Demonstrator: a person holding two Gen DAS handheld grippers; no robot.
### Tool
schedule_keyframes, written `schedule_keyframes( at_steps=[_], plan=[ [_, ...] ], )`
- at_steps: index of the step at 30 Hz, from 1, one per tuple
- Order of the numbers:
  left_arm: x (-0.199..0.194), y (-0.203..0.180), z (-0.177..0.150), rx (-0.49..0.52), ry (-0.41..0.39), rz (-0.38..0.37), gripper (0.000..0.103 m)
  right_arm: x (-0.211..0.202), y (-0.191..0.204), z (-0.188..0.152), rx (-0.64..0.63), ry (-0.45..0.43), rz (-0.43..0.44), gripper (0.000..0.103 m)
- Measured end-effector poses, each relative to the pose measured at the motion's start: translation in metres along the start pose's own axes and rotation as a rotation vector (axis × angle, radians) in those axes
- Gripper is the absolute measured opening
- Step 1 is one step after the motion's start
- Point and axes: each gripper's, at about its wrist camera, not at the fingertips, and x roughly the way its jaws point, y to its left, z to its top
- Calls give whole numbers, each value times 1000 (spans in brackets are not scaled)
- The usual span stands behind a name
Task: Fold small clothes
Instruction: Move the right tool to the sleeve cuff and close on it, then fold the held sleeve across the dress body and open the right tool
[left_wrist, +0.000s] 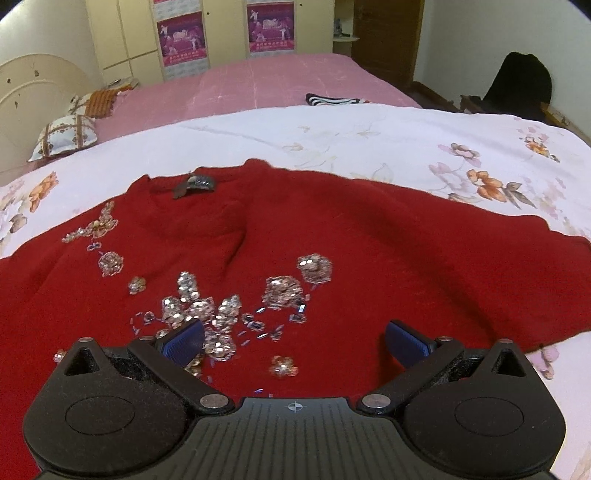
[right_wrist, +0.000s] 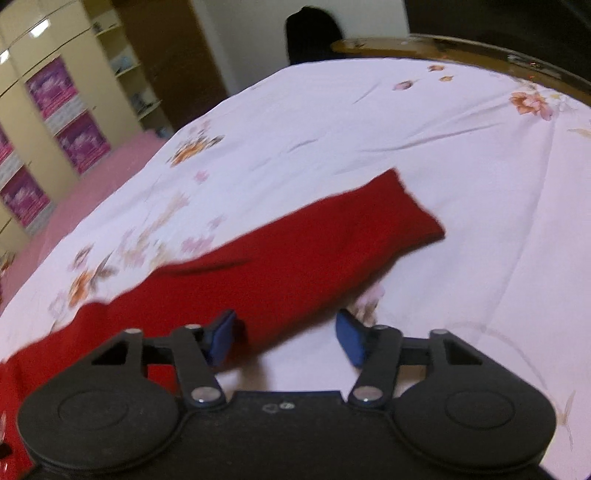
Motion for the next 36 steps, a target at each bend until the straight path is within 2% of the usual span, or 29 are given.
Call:
schedule_keyframes(
  at_steps=[1,3,4,6,8,10,14,18,21,24,27,29,31,32,33,35,36],
  plan=[
    [1,2,0,-1,1,6,103,3,-2,3,9,-11,-6,48],
    [2,6,-1,-3,1,10,103,9,-6,8,23,-35,-25,33],
    [3,8,-1,-5,1,13,103,12,-7,10,27,-44,-32,29],
    [3,11,-2,-6,1,13,103,15,-9,12,33,-67,-41,13],
    [3,15,-2,-10,1,3,103,16,-9,12,32,-79,-39,8],
    [0,19,-2,-15,-6,-2,103,13,-3,11,4,-94,-38,7],
    [-10,37,2,-37,-29,-16,103,-14,26,11,-96,-161,31,7],
    [-24,68,7,-84,-48,-24,103,-44,84,1,-225,-198,150,7],
    [-36,98,8,-124,-64,-33,103,-67,141,-20,-330,-187,280,7],
    [-45,134,4,-169,-71,-64,103,-89,201,-56,-423,-139,418,7],
    [-50,165,-2,-213,-65,-91,103,-101,258,-105,-502,-47,532,7],
    [-49,181,-8,-246,-46,-127,103,-101,291,-137,-550,26,578,7],
    [-46,190,-12,-263,-25,-156,103,-93,317,-165,-612,93,594,15],
    [-43,193,-15,-268,-12,-174,103,-87,326,-177,-640,122,588,26],
    [-40,195,-18,-270,1,-190,103,-82,332,-186,-662,143,572,31],
    [-33,194,-23,-276,27,-237,103,-82,334,-190,-673,169,567,31],
    [-30,192,-25,-277,36,-260,103,-85,329,-187,-663,169,580,33]
  ],
)
